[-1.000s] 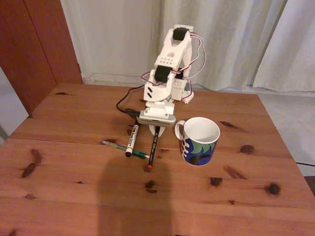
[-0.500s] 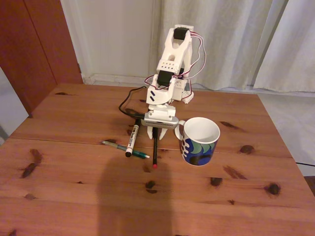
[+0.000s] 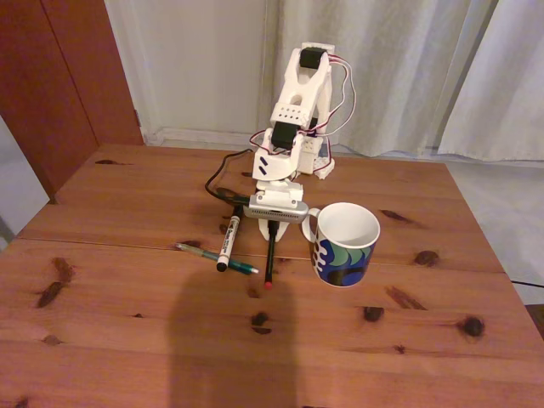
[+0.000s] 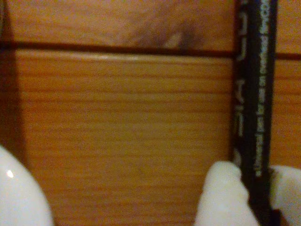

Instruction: Clean up the desk and place the pens and markers into the cup

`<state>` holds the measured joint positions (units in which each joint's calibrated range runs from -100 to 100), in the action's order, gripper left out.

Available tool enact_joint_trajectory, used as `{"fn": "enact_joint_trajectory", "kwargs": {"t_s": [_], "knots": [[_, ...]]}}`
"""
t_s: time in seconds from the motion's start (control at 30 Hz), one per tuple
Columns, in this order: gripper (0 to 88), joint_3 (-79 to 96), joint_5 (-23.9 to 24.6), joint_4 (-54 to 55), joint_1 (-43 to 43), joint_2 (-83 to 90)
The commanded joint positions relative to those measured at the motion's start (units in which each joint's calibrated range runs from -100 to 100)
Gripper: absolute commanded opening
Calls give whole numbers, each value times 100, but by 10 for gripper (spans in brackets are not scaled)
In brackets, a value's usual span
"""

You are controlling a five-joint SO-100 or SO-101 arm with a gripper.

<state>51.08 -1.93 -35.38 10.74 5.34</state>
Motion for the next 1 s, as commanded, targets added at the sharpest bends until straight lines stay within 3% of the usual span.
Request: {"fn": "enact_joint_trajectory", "kwargs": {"t_s": [0.0, 0.4, 0.7, 0.97], "knots": [[8, 13, -48, 76, 23, 182], [8, -924, 20, 76, -65, 761], [7, -1366, 680, 110, -516, 1771], [7, -392, 1089, 1710, -604, 3004]]}}
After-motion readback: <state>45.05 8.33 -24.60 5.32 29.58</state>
